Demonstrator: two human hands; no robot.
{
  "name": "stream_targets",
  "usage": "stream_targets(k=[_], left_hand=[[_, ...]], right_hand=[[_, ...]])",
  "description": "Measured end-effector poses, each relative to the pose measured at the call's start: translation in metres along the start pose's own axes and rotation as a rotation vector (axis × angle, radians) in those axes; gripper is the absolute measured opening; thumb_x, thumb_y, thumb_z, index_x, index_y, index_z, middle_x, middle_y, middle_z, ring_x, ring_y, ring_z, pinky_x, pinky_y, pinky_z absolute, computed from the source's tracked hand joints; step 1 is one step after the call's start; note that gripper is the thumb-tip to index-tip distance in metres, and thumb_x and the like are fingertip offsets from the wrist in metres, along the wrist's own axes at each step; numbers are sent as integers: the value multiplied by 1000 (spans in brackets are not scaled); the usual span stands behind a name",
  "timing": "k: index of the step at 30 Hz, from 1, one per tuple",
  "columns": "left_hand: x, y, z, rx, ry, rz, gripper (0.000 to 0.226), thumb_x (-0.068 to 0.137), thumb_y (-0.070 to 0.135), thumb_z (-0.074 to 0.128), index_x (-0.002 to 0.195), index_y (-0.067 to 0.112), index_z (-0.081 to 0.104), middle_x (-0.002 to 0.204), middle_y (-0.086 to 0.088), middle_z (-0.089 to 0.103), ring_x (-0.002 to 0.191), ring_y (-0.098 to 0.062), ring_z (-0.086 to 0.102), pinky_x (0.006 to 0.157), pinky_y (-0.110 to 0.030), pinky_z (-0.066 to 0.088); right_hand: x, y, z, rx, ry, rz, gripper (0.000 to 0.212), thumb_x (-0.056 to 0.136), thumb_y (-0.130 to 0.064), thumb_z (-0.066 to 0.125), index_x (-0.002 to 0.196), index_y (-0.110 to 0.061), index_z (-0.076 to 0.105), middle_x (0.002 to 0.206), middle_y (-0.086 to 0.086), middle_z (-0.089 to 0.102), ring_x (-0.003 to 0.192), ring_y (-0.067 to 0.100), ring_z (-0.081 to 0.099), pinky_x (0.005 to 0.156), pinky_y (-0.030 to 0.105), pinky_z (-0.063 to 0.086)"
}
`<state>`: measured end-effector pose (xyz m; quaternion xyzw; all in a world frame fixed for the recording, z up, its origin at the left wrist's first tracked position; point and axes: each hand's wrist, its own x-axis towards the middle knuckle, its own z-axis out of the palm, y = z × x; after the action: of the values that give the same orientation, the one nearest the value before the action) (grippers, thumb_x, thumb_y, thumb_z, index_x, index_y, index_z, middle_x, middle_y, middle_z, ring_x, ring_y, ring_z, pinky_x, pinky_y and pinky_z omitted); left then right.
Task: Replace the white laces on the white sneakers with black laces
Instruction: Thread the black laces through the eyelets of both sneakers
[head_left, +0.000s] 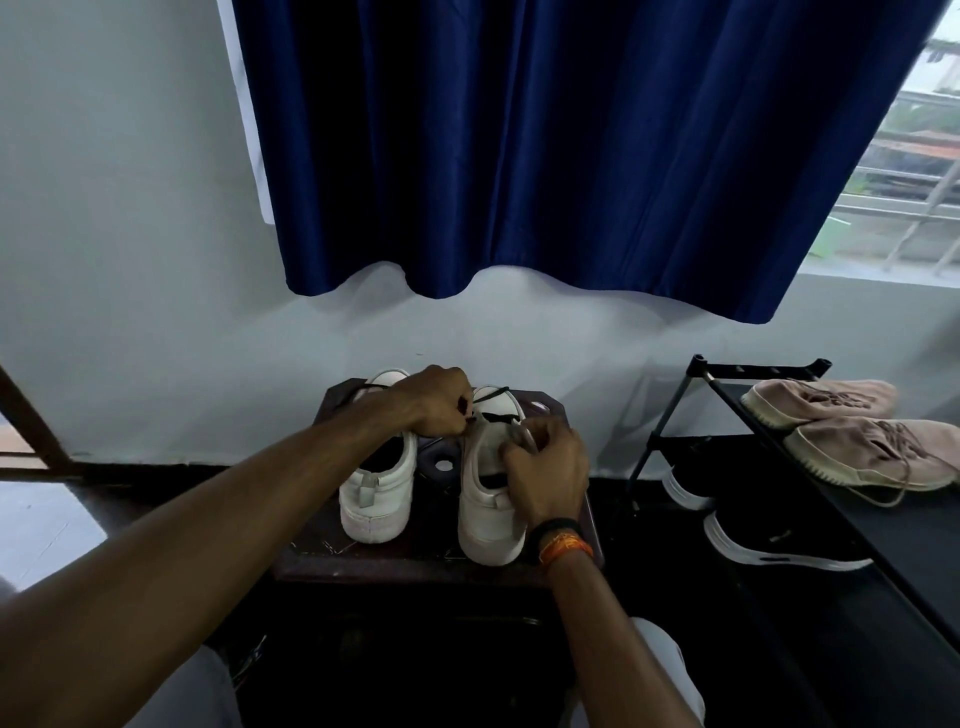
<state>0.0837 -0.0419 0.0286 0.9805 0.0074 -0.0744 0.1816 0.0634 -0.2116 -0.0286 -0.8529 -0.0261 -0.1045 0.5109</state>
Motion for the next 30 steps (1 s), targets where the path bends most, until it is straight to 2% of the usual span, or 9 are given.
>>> stream_targets(k=[3,5,10,12,14,18,21,27,30], left_hand=[[-3,0,-4,-40,34,22,23,86,21,70,63,23,66,63,6,59,67,-13,54,56,-22,37],[-5,-2,-9,-45,36,23,15,83,19,71,69,13,72,66,3,63,68,-13,55,57,-23,40],[-10,-5,-20,-86,40,-3,8,74,13,75,80,13,81,81,1,74,80,-14,62,66,-25,48],[-11,-5,-20,-74,41,-15,7,75,14,76,68,14,76,72,2,69,73,-13,58,61,-24,43],[-12,-5,-20,-57,51,-20,27,78,17,77,54,20,64,59,5,59,64,-12,52,56,-23,37],[-13,-3,-31,-41,18,-108,50,87,53,70,50,20,64,54,6,60,59,-11,53,57,-25,39],[-15,-4,-43,28,-52,-186,59,86,67,61,68,11,70,67,-1,64,65,-17,56,62,-28,41],[-4,-23,-40,-33,107,-265,38,87,48,72,74,11,72,85,-5,73,83,-19,65,79,-34,54],[4,-28,-34,45,229,-278,25,82,30,77,75,14,59,97,-9,70,90,-25,65,86,-38,55]], right_hand=[[4,-5,-6,-102,-40,100,11,79,-19,64,70,-21,59,74,-1,65,72,20,57,57,25,36],[6,-6,-7,-151,-54,125,14,81,-17,62,68,-15,60,71,2,64,72,26,58,62,27,37],[11,-4,7,-221,-104,124,15,80,-12,56,80,-2,68,93,20,69,90,39,64,70,33,45],[12,-4,11,-239,-115,92,16,79,-12,56,81,-2,68,96,21,68,92,38,64,72,33,47],[12,-3,13,-263,-125,65,13,79,-14,54,75,-9,65,98,21,67,90,38,63,74,35,48],[13,1,14,-268,-149,66,29,69,-26,40,77,-10,63,99,23,65,87,39,62,72,36,46],[14,2,9,-188,-169,86,34,69,-30,41,81,-10,66,97,18,67,88,37,61,71,33,43],[31,-12,-9,225,-169,186,26,76,-35,55,82,-18,74,83,-11,72,83,17,64,76,33,51],[44,-16,-11,137,-182,145,22,83,-22,59,91,-24,79,94,-7,76,93,16,66,86,32,54]])
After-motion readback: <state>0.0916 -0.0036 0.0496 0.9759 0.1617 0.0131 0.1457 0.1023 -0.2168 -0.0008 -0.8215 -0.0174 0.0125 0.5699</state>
